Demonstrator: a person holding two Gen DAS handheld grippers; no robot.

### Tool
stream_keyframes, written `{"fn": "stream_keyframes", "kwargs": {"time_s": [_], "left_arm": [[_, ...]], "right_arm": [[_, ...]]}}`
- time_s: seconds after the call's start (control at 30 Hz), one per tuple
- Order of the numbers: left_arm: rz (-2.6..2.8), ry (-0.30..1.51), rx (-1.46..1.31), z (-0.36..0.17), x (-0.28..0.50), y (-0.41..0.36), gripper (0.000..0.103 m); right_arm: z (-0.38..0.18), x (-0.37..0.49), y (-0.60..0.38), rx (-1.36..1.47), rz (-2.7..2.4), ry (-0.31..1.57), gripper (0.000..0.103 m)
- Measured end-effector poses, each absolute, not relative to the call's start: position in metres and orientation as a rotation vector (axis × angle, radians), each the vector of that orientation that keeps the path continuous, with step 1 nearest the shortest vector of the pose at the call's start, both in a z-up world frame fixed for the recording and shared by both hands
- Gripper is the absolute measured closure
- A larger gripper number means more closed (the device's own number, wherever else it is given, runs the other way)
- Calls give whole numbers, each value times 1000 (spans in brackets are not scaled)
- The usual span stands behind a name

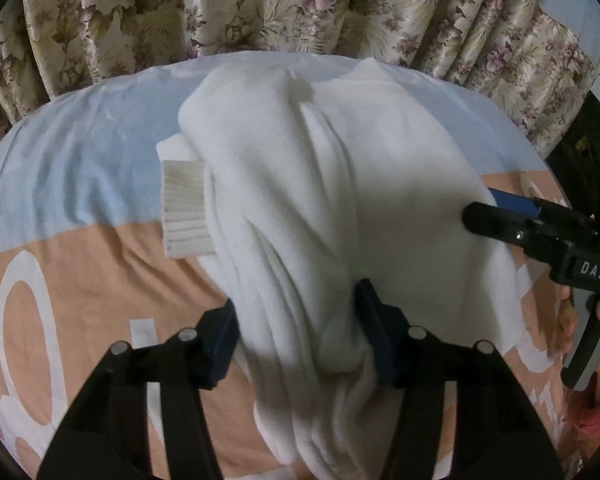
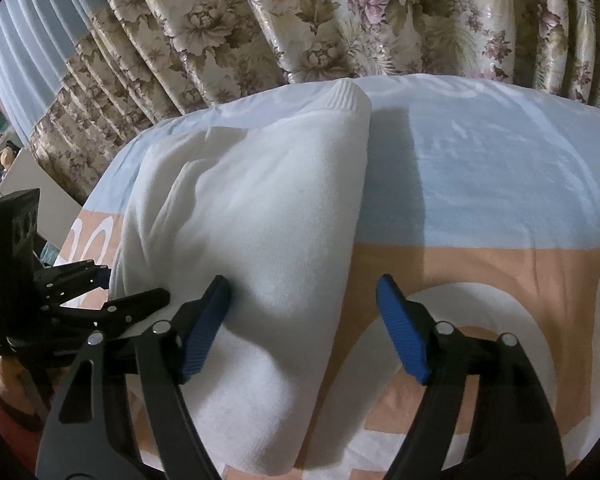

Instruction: Fold small clothes

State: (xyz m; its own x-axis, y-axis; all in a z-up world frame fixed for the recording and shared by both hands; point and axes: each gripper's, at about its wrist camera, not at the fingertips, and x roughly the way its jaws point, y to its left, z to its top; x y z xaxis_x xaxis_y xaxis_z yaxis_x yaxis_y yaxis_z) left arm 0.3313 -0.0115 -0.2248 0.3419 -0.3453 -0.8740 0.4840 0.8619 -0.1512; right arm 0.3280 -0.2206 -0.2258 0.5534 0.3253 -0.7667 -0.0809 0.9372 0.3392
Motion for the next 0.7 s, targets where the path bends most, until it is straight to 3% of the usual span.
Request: {"fn": "stream_keyframes", "kwargs": {"time_s": [0.53,0.7], "left_arm": [[-528,1097,116,-225,332,-9,46],[-528,1099,104,-224,332,-8,49]], "right_arm": [[-243,344,-198,236,312,1040,29],[-236,342,-192,195,337,1017,47]]}}
